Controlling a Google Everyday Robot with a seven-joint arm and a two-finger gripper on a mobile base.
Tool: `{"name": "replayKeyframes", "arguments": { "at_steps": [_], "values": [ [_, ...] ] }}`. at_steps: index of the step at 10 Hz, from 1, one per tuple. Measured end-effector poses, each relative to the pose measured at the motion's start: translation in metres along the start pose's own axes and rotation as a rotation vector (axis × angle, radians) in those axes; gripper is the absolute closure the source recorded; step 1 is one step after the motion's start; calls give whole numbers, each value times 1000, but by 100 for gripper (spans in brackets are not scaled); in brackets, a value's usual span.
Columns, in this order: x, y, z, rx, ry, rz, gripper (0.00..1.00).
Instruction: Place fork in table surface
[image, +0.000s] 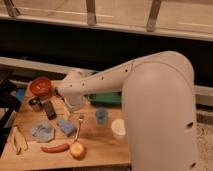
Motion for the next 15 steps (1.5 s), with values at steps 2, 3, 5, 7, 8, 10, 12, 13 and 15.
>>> {"name": "replayKeyframes", "arguments": {
  "at_steps": [2, 3, 5, 7, 8, 10, 12, 13, 15],
  "values": [
    [2, -3, 0, 2, 6, 8, 20],
    [3, -4, 0, 4, 8, 9, 20],
    [1, -2, 1, -4, 8, 8, 20],
    [-2, 0, 14, -45, 14, 1, 20],
    [-4, 3, 24, -59, 17, -7, 20],
    [-10, 5, 36, -81, 28, -12, 20],
    [-13, -5, 46, -79, 48, 3, 20],
    [-16, -10, 49, -81, 52, 9, 20],
    [-21, -35, 59, -80, 72, 43, 20]
  ]
}}
